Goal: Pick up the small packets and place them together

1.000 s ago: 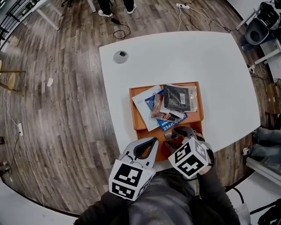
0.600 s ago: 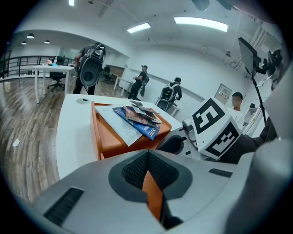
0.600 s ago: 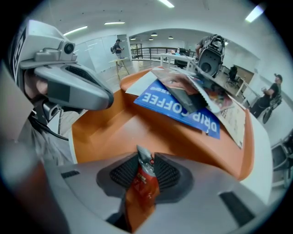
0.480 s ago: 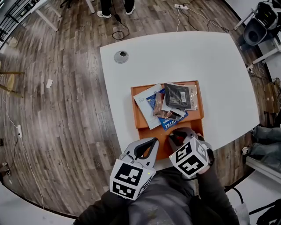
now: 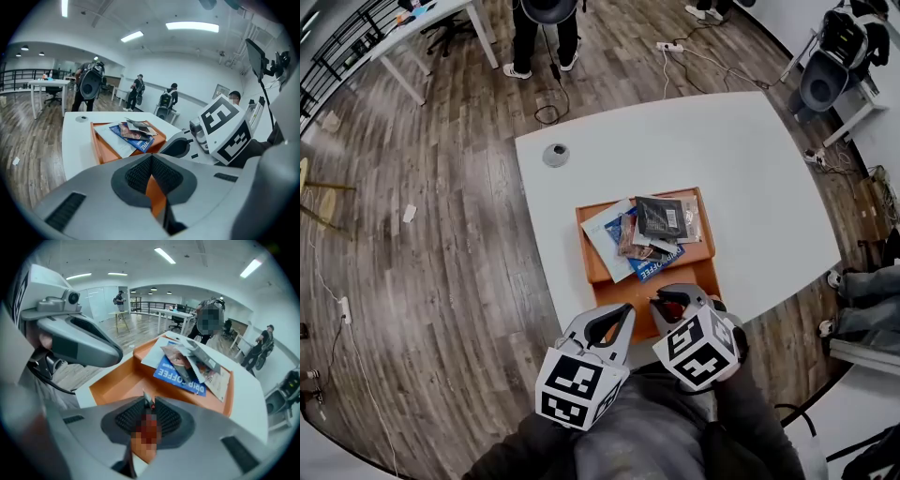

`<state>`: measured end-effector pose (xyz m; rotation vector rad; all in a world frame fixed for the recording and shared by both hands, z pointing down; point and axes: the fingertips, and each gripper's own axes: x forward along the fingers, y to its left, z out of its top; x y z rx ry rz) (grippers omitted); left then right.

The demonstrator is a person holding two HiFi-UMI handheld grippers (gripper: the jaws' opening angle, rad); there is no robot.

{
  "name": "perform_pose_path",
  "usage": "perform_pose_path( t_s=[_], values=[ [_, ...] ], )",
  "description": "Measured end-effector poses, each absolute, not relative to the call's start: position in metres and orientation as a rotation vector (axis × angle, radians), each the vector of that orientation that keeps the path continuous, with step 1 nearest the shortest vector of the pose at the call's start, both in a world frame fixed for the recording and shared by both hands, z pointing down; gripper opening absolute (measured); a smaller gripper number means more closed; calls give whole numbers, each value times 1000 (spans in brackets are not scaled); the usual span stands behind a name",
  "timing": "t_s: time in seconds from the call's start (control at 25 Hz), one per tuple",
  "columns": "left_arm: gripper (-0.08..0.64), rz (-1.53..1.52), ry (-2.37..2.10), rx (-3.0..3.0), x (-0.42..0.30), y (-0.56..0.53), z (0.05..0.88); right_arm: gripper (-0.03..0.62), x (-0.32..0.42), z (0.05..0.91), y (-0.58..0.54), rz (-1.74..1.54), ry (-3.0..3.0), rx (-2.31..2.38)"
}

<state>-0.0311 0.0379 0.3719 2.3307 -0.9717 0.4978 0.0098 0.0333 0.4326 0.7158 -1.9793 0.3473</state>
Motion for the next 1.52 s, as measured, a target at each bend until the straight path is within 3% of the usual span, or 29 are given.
perform_pose_path(
  t_s=[0.56, 0.96, 1.24, 1.52],
  values=[
    [-5, 458, -1042, 2400, -16, 6, 337, 72, 35, 339, -45, 206, -2141, 939],
    [-5, 475, -1201, 2302, -25, -32, 346, 72, 36, 354, -115, 230, -2231, 914],
    [-5, 488, -1267, 2269, -29, -42, 353, 109, 30, 376, -122, 296, -2275, 844],
    [-5, 476, -1274, 2250, -32, -42, 356, 190, 28, 372, -120, 346, -2327, 843]
  ],
)
